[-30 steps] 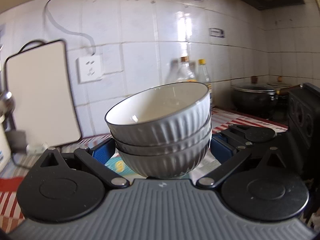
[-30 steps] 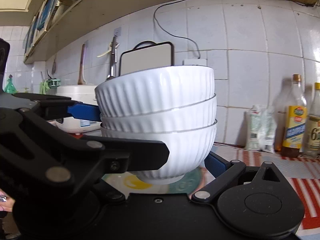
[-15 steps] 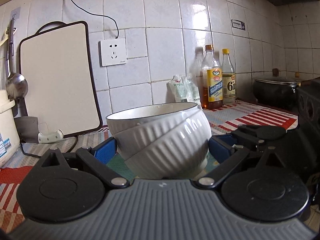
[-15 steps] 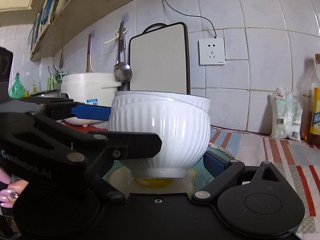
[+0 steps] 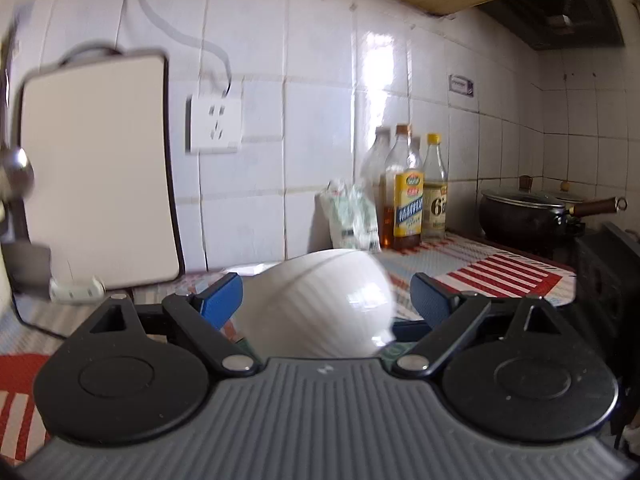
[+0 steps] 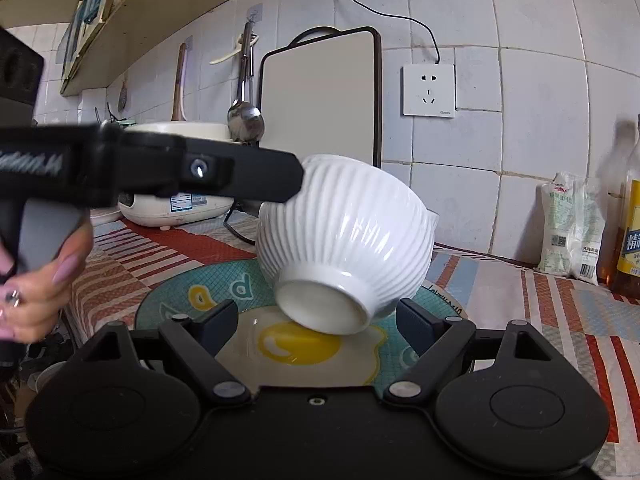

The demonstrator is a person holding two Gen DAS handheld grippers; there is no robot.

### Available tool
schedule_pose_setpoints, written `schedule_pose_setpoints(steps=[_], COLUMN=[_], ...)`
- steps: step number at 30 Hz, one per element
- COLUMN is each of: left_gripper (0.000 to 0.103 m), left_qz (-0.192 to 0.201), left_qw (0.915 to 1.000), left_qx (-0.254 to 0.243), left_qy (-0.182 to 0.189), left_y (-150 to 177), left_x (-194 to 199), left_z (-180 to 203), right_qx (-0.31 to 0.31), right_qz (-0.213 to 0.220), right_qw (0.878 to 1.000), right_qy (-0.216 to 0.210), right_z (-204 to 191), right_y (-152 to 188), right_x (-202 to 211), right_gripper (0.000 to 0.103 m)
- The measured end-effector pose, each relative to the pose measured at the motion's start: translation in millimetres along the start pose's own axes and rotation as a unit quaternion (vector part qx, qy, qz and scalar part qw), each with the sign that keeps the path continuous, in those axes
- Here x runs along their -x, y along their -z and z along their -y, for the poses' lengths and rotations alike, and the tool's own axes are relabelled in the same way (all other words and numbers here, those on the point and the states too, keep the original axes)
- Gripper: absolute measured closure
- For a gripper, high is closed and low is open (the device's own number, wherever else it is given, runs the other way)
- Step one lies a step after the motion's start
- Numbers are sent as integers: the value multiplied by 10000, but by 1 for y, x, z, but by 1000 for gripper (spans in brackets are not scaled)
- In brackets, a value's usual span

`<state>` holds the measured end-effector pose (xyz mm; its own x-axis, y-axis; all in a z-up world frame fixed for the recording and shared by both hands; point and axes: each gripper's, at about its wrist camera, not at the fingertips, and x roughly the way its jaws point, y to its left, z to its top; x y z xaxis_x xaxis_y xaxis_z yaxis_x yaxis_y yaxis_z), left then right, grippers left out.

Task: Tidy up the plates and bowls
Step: 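Carry the white bowl stack with both grippers over the teal egg plate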

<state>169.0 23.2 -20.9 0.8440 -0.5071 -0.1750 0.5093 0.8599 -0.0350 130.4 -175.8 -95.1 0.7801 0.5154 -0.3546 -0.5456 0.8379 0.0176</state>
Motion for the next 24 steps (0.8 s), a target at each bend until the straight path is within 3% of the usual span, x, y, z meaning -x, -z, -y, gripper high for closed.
schedule_pose_setpoints(steps=[4, 6, 10, 11, 15, 20, 24], left_gripper=[12, 12, 12, 12, 13, 15, 37], left_qz=[-378, -537, -1091, -1184, -1445, -1906, -2223], left_qw=[9967, 9923, 9734, 9690, 9653, 9519, 9403], left_qx=[713, 1078, 1909, 2093, 2149, 2390, 2578], left_qy=[26, 300, 637, 573, 348, 195, 59], left_y=[-7, -15, -26, -26, -31, -32, -29], left_x=[-19, -29, -60, -65, -81, -93, -100], left_z=[-39, -55, -80, -85, -88, -90, -93], right_qx=[169, 180, -47, -91, -221, -283, -313], right_qz=[-125, -157, -235, -225, -333, -626, -1207], right_qw=[9998, 9997, 9997, 9997, 9992, 9976, 9922], right_qy=[41, 31, -9, -23, -20, 35, -94], right_z=[-6, -6, -2, 0, 5, 10, 14], right_y=[-2, -2, -8, -10, -19, -35, -54], right_x=[-3, -3, -5, -5, -2, 2, -3], right_gripper=[13, 13, 13, 13, 13, 11, 10])
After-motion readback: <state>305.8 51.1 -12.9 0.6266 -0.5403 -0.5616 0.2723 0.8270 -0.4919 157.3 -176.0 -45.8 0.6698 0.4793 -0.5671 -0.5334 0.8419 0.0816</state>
